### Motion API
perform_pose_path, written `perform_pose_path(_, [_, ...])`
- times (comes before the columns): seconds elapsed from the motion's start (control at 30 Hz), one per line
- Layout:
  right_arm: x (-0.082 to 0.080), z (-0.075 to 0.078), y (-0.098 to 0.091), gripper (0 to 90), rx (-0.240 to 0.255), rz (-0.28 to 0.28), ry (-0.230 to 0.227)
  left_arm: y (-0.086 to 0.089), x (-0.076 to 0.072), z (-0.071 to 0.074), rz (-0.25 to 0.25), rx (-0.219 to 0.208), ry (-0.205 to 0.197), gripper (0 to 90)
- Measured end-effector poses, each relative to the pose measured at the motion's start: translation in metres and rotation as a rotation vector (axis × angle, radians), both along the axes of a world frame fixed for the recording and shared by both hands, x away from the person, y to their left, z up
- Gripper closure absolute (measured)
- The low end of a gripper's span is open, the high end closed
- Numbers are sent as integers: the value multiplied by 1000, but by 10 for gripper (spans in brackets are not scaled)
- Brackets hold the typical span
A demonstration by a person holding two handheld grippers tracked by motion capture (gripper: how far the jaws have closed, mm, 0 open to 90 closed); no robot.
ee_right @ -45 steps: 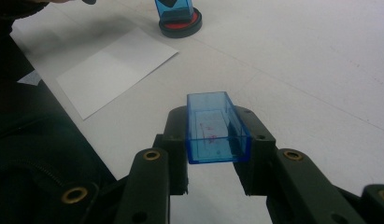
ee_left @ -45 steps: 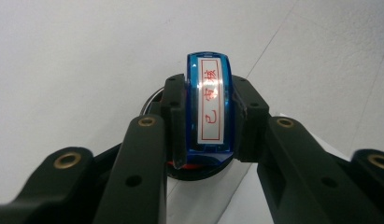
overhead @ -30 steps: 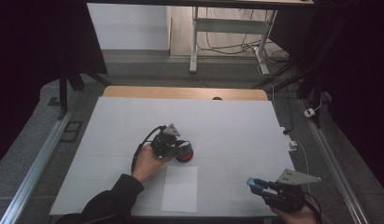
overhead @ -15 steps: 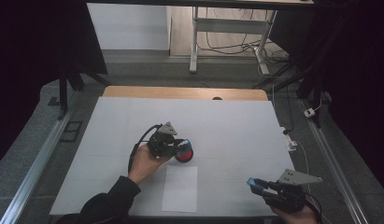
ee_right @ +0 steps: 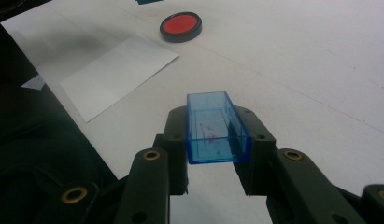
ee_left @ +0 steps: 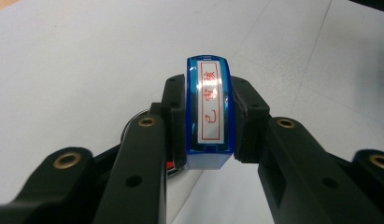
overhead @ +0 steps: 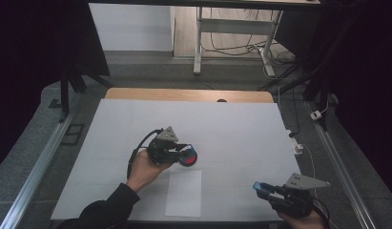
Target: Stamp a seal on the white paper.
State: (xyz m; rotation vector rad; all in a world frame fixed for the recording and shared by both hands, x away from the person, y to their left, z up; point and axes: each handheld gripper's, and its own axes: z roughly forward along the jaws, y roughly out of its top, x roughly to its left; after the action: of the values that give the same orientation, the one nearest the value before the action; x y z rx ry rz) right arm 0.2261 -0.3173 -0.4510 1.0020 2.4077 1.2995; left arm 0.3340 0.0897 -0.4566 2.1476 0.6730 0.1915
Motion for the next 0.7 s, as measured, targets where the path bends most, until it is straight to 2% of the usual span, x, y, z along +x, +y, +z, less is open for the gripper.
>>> perform_pose_path(0.13, [0,0,0,689,-1,-1,1,0,-4,3,-9,4,-7,699])
perform_pose_path(0.2, [0,0,0,689,-3,0,2,0,-6,6,-7,9,6,699])
perform_pose_path(0.3, [0,0,-1,689,-3,0,2,1,-9,9,-7,1,12,699])
perform_pose_path(0.53, [0,0,-1,689,-6,-6,1,6,-18,12,-20,-6,-4,699])
perform_pose_path(0.7, [0,0,-1,689,-1,-6,1,12,-26,14,-28,-26,-5,699])
